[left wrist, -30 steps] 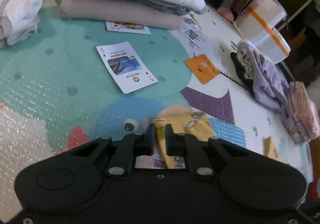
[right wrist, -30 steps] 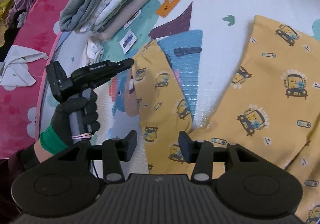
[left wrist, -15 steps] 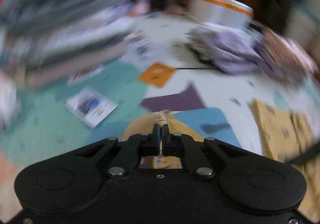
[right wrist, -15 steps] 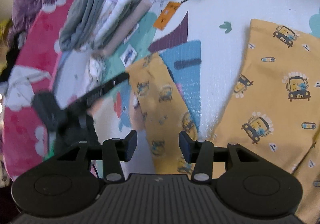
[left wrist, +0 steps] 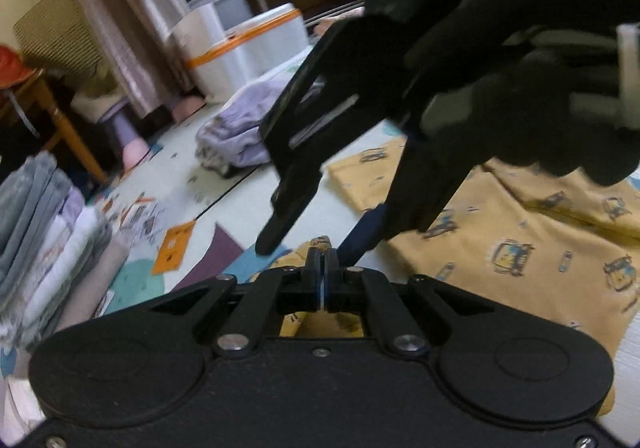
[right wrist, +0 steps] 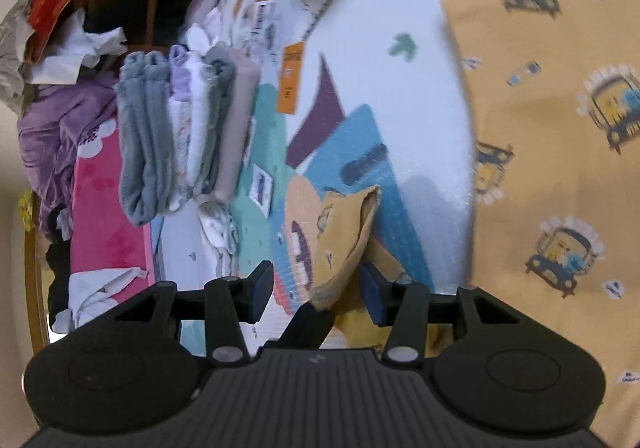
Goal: Fold clothes
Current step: 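Grasp the shirt sleeve end with the left tool and lift it over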
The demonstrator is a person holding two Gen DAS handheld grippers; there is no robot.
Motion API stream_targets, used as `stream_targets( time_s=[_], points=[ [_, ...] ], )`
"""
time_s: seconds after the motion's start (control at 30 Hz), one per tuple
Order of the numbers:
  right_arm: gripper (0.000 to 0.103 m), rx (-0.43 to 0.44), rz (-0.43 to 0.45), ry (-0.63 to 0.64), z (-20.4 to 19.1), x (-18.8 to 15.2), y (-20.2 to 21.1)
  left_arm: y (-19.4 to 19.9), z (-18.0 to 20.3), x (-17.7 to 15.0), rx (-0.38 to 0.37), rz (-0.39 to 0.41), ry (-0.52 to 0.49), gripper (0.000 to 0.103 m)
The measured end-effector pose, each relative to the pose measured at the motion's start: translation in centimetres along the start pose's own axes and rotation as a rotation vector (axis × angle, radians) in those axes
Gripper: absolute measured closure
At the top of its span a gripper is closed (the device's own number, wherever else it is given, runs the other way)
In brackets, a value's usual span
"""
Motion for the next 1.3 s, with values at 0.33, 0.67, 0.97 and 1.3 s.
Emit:
stream_targets(
  time_s=[0.33, 0.67, 0.97, 1.3],
  points=[
    [0.095, -0.038, 0.030, 0.190, -0.9, -0.2, 1.3, 1.3, 1.3, 0.3, -0.006, 0.043, -0.062, 0.081],
    [0.095, 0.022, 0.049, 0.339, -6.3, 1.3, 6.6, 3.3, -0.6, -5.5, -0.149, -0.146, 0.336, 0.048],
    [0.095, 0.068, 0.026, 0.394, -9.4, 0.6, 11.1, 3.8, 2.5, -7.8, -0.358, -0.258, 0.611, 0.048],
    [0.095, 0.076, 0.009, 0.362, -8.7, -1.3, 16.0, 4.5, 4.7, -7.6, -0.419, -0.266, 0.551, 0.071]
  ],
)
Point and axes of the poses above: each gripper's, at about its wrist camera, not at the fingertips, and y roughly against the way its jaws point, z to its right, x to its top, the point moved 8 cm from there along -y, roughly the way its jaws point, and after that the axes turned 1 degree about -x, right-handed, at the moved point
